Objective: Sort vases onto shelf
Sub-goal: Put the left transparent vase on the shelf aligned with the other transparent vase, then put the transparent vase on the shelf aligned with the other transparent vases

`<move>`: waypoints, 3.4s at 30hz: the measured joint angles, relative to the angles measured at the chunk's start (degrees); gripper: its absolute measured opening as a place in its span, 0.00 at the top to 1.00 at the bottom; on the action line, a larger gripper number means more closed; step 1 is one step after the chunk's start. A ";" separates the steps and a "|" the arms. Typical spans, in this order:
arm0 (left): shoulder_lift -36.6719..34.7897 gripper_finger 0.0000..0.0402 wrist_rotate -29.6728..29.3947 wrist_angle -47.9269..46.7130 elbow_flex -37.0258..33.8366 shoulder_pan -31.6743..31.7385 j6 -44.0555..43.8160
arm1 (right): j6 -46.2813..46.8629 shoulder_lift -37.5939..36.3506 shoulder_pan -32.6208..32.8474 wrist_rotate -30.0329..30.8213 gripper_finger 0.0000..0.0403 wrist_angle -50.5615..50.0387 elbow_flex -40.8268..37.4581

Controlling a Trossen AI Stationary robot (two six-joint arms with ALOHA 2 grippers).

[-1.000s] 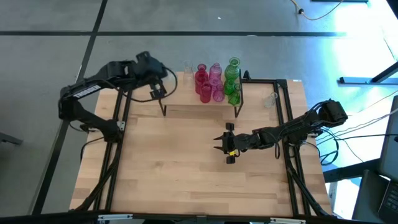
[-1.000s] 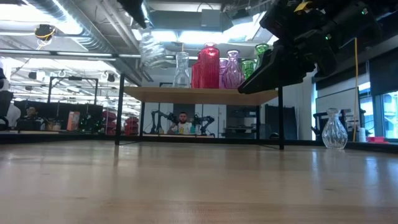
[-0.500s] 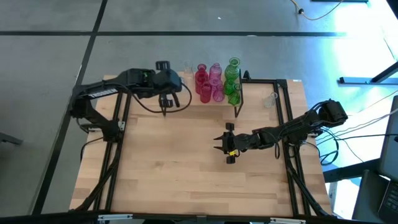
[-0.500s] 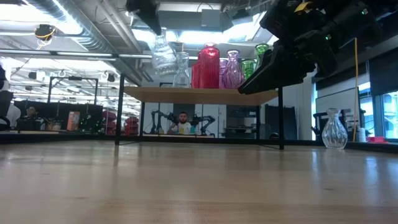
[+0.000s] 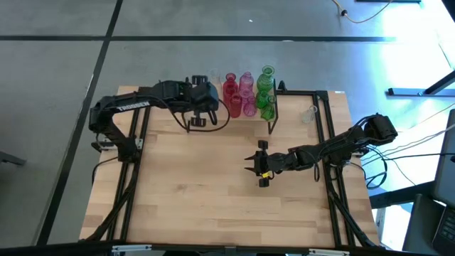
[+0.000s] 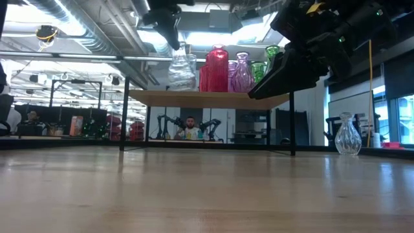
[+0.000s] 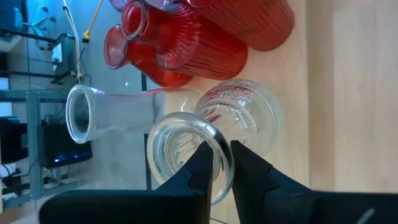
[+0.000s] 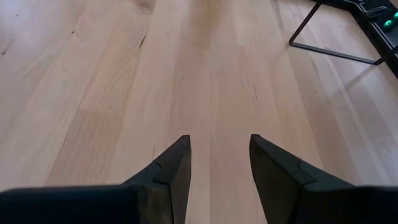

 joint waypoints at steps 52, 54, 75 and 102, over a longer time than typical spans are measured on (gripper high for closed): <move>-5.66 0.66 7.90 2.30 -10.70 -7.29 -23.24 | 1.74 0.02 0.01 -0.17 0.63 -0.88 0.00; -5.83 0.66 3.42 7.05 -16.52 -8.52 -25.73 | 2.03 0.02 0.00 -0.18 0.63 -0.92 0.00; -5.81 0.66 -9.04 37.67 -33.94 -2.29 -30.92 | 2.86 0.02 0.02 -0.07 0.63 -0.89 0.00; -25.08 0.66 -1.07 46.60 -60.67 -25.03 -41.91 | 26.30 -20.21 -6.27 16.00 0.63 -65.79 16.69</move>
